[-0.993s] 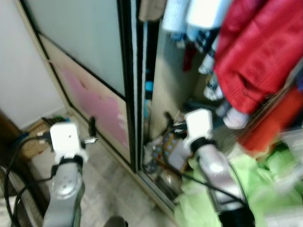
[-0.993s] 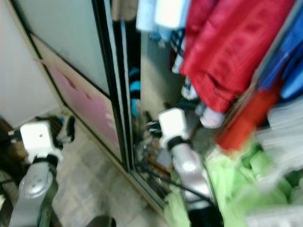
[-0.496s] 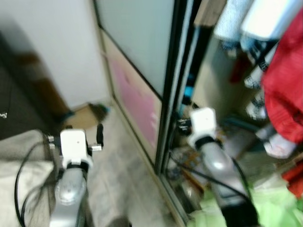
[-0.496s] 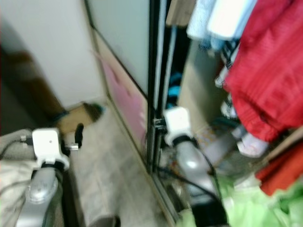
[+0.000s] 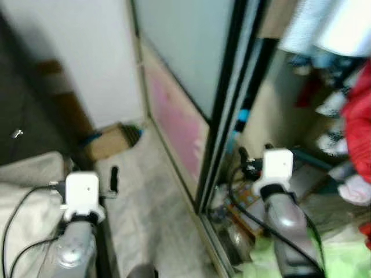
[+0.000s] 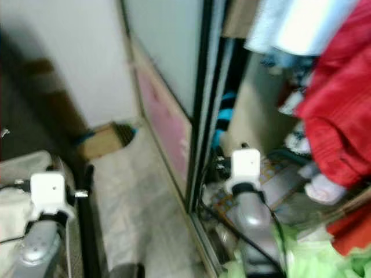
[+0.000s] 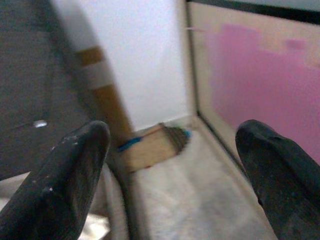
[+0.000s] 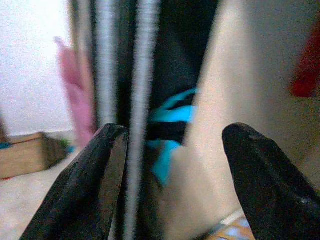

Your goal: Clean up the room

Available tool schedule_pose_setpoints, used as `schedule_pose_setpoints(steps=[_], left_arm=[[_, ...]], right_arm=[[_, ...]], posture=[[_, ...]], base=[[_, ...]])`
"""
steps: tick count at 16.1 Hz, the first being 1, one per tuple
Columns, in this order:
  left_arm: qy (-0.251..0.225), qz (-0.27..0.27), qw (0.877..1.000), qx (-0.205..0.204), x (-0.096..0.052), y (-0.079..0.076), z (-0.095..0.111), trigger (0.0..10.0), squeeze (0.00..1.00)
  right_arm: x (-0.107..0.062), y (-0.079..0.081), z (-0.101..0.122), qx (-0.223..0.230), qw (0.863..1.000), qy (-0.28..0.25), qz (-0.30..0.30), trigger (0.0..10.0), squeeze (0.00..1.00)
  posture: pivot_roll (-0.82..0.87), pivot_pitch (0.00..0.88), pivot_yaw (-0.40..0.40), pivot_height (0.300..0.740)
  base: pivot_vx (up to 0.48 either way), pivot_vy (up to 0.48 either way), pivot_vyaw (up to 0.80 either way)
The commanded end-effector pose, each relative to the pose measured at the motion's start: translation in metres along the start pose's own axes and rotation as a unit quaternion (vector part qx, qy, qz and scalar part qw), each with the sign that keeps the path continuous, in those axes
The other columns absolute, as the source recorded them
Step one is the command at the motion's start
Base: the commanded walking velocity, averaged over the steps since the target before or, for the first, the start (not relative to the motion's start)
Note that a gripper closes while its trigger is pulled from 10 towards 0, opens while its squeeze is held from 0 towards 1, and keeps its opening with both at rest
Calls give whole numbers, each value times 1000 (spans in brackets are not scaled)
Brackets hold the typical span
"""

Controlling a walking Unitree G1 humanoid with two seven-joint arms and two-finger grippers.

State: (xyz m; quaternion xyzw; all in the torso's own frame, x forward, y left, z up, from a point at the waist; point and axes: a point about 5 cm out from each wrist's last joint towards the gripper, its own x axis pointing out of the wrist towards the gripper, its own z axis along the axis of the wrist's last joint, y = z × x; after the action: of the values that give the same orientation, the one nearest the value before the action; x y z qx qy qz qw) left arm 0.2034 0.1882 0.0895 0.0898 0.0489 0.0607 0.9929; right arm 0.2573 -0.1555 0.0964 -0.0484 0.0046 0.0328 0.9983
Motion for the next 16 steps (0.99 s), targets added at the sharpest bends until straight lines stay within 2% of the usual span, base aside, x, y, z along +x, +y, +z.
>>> schedule_pose_setpoints(steps=[1,2,4,5,6,7,8,9,11,14,16], left_arm=[[-4,-5,1000,3,3,-4,3,10000,0],[-6,-4,1000,-14,6,-4,6,10000,0],[-9,4,1000,-11,7,-4,10,10000,0],[-11,14,1000,7,5,-3,12,10000,0],[-12,15,1000,2,3,-2,12,10000,0],[-9,26,1000,9,1,0,11,10000,0],[-6,48,998,30,-1,4,9,10000,0],[-6,38,999,23,-3,5,9,10000,0],[-4,43,999,32,-4,4,8,10000,0],[-1,51,998,21,-4,1,9,10000,0],[-4,47,999,7,-1,-1,11,10000,0]], right_arm=[[1,-3,4,-2,1000,-4,2,10000,0],[2,-3,6,-4,1000,-6,4,10000,0],[2,-3,5,3,1000,0,5,10000,0],[4,-1,6,4,1000,-2,17,10000,0],[6,1,6,8,1000,-1,27,10000,0],[6,6,7,17,998,2,61,10000,0],[4,12,9,6,995,-1,103,10000,0],[2,17,9,7,990,1,143,10000,0],[4,18,12,15,988,-2,151,10000,0],[4,23,16,21,986,-9,163,10000,0],[5,14,13,7,991,-10,134,10000,0]], posture=[[-5,0,-7,740],[-5,0,-13,740],[6,0,-21,740],[17,0,-27,740],[21,0,-30,740],[26,0,-37,740],[26,0,-40,740],[22,0,-42,740],[19,0,-50,740],[21,0,-53,740],[26,0,-54,740]], base=[[0,0,800],[0,0,800],[0,0,800],[0,0,800],[0,0,800],[0,0,800],[0,0,800],[0,0,800],[0,0,800],[0,0,800],[0,0,800]])
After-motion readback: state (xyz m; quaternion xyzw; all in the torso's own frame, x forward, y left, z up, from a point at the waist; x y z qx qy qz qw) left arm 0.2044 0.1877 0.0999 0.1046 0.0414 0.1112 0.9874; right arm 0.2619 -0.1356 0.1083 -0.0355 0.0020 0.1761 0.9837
